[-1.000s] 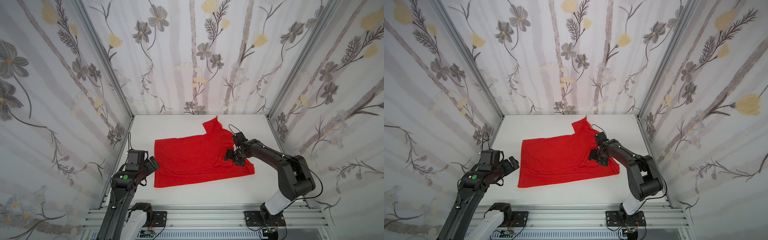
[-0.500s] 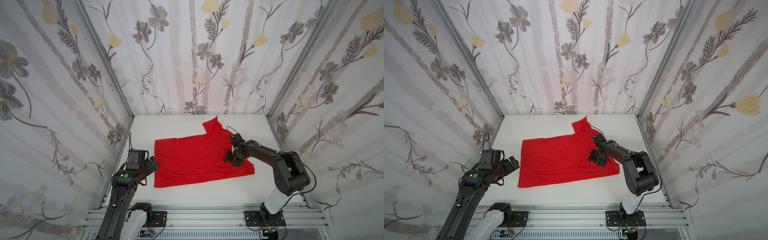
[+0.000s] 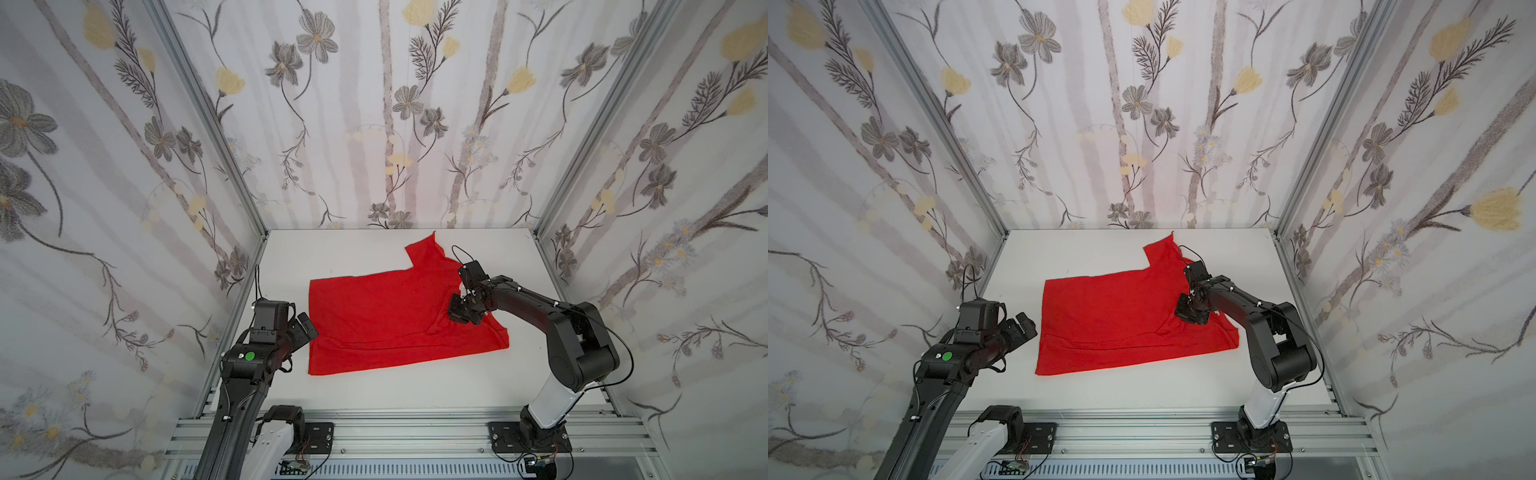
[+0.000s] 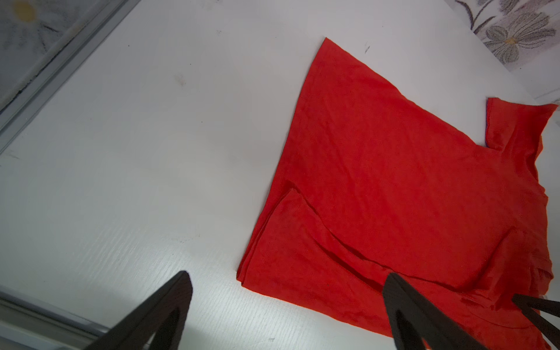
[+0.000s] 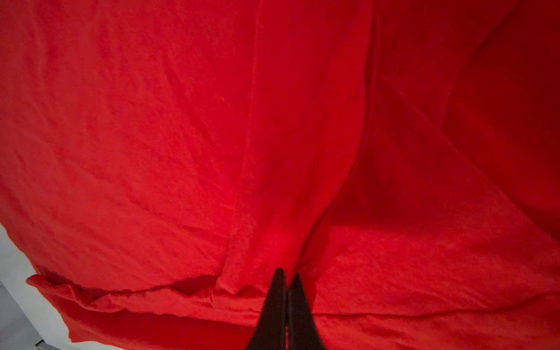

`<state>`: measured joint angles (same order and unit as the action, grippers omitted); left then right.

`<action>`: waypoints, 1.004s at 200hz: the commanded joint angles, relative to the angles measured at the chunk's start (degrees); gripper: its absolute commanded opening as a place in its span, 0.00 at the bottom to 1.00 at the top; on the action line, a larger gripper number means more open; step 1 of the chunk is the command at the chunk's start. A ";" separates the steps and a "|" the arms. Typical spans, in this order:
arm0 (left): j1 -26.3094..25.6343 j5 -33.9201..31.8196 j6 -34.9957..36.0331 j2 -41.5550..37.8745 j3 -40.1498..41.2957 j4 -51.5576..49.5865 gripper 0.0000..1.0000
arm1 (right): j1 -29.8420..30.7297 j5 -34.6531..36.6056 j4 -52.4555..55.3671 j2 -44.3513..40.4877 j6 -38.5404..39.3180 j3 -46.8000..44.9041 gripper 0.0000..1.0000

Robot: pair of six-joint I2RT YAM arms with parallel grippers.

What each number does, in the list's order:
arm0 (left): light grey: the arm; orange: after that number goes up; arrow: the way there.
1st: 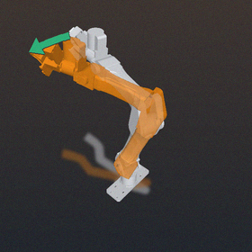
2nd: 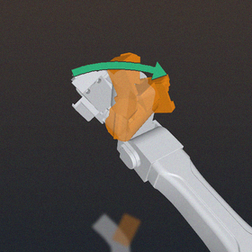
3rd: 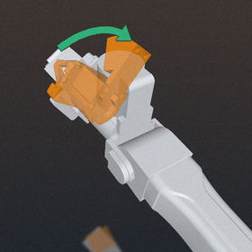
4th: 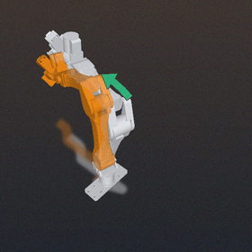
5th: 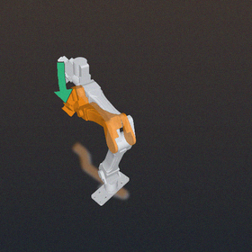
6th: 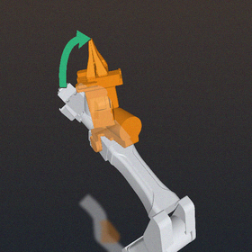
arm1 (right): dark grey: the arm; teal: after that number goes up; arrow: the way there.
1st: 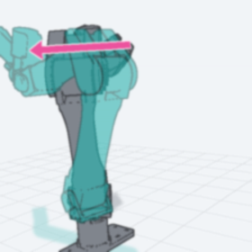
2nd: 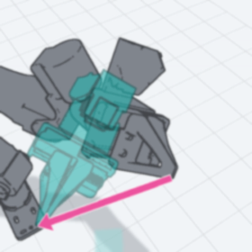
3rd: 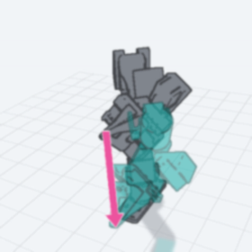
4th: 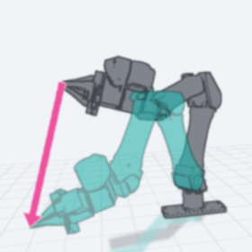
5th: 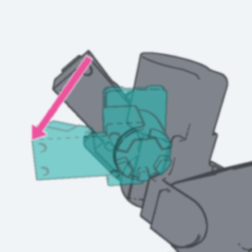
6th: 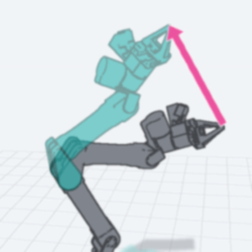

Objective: Fold and stack t-shirts
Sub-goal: Smooth out the T-shirt at the center of the board.

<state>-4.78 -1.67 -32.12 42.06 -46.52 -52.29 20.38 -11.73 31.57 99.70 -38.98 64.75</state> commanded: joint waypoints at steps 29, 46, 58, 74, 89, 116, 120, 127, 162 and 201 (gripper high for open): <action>0.03 -2.01 -0.40 -1.27 0.16 0.32 1.00 | 1.27 -3.66 0.66 2.95 0.66 7.02 0.00; 0.03 -2.35 -0.40 -1.80 0.26 0.27 1.00 | 1.65 -5.72 0.60 5.46 0.99 9.52 0.00; 0.03 -2.62 -0.54 -2.20 0.32 0.45 1.00 | 2.19 -6.66 0.62 7.39 1.19 11.62 0.00; 0.03 -2.80 -0.53 -2.51 0.53 0.48 1.00 | 3.18 -7.32 0.60 9.83 1.23 14.18 0.00; 0.03 -2.98 -0.59 -2.51 0.56 0.54 1.00 | 3.86 -7.61 0.64 12.06 1.21 16.40 0.00; 0.07 -3.16 -0.58 -2.08 0.63 0.40 1.00 | 3.98 -8.58 0.61 15.81 1.08 19.78 0.00; 0.01 -3.16 -0.64 -2.01 0.61 0.37 1.00 | 3.97 -8.91 0.68 16.44 1.17 20.36 0.05; 0.03 -3.22 -0.60 -1.90 0.64 0.36 1.00 | 4.03 -9.95 0.57 17.43 1.59 21.63 0.12; 0.03 -3.65 -0.66 -1.41 0.56 0.05 1.00 | 3.81 -16.62 0.69 20.46 4.55 30.12 0.48; 0.01 -4.66 -0.69 -0.46 0.74 -0.11 1.00 | 0.92 -22.77 1.39 25.80 5.63 43.75 0.69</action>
<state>-4.78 -4.82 -32.23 40.99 -45.91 -52.31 23.31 -28.88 32.51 122.63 -34.81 102.21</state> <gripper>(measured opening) 0.997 0.649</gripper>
